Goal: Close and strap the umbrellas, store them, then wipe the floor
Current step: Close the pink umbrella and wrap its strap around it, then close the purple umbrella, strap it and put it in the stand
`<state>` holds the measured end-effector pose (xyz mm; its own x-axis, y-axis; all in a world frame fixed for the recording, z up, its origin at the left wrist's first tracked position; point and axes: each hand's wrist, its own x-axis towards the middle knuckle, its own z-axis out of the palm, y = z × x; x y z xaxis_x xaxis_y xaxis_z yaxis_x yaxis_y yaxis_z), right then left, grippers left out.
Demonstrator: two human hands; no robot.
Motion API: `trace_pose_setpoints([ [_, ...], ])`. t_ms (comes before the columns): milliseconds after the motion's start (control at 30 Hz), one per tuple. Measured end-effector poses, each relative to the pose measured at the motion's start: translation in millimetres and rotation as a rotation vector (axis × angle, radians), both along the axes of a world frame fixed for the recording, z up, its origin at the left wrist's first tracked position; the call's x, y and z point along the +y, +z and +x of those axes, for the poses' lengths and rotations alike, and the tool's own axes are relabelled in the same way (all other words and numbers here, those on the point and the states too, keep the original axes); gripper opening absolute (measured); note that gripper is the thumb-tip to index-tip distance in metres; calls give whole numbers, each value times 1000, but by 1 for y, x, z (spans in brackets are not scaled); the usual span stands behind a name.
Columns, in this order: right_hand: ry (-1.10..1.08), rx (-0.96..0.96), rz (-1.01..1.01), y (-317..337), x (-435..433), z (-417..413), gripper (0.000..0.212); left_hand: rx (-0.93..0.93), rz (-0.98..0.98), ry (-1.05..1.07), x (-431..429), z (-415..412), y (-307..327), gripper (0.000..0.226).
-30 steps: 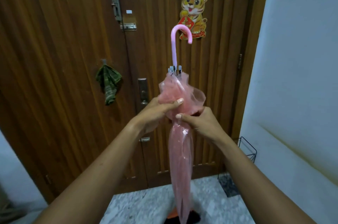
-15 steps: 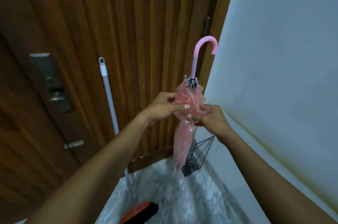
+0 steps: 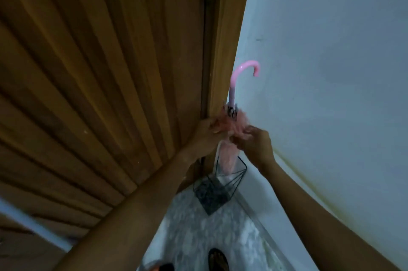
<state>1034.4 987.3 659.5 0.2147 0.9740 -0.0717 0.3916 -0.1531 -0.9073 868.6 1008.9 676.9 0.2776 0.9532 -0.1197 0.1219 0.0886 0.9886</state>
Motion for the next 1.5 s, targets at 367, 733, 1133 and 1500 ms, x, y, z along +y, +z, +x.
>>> trace_pose_setpoints([
  [367,-43,-58,-401,-274,118,15,22,539,-272,71,109,32,-267,40],
  [733,-145,47,-622,-317,143,-6,39,369,-300,42,123,35,-295,41],
  [1133,321,-60,-385,-147,-25,-120,41,309,-419,521,-101,-113,-139,13],
  [1500,1302,51,-369,-5,-460,-370,9,130,-423,1553,-672,-242,3,13],
])
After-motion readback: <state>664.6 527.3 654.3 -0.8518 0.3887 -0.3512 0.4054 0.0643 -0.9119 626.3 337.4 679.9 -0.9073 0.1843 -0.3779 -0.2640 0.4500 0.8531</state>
